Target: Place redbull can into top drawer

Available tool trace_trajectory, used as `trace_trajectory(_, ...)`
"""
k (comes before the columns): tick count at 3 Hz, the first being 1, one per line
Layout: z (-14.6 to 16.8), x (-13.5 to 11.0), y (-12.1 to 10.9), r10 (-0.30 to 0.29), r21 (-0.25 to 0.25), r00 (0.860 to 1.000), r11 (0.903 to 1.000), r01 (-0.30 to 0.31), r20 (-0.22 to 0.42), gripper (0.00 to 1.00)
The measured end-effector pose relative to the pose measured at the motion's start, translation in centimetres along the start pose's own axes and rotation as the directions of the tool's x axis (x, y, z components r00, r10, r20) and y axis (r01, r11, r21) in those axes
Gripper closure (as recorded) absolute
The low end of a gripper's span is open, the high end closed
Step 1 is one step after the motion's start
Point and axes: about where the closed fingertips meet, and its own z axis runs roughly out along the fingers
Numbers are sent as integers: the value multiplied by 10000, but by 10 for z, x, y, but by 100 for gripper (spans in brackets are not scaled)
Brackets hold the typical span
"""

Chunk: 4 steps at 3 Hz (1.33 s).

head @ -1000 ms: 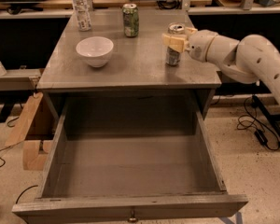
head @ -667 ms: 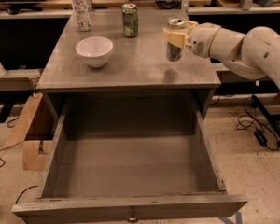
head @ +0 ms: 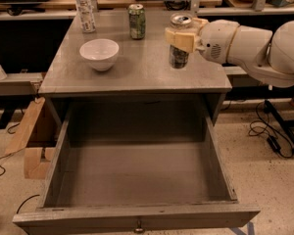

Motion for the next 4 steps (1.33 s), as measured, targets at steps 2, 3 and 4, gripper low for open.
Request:
trace_trajectory(2,-19,38,77,1014,-764,9931,9915,-1057,-584,100)
trace_trajectory(3,-17,80,111,726,-1493,9936,9851,-850,-868,100)
trace_trajectory(4,-17,80,111,726,-1494,9936,9851,-850,-868,100)
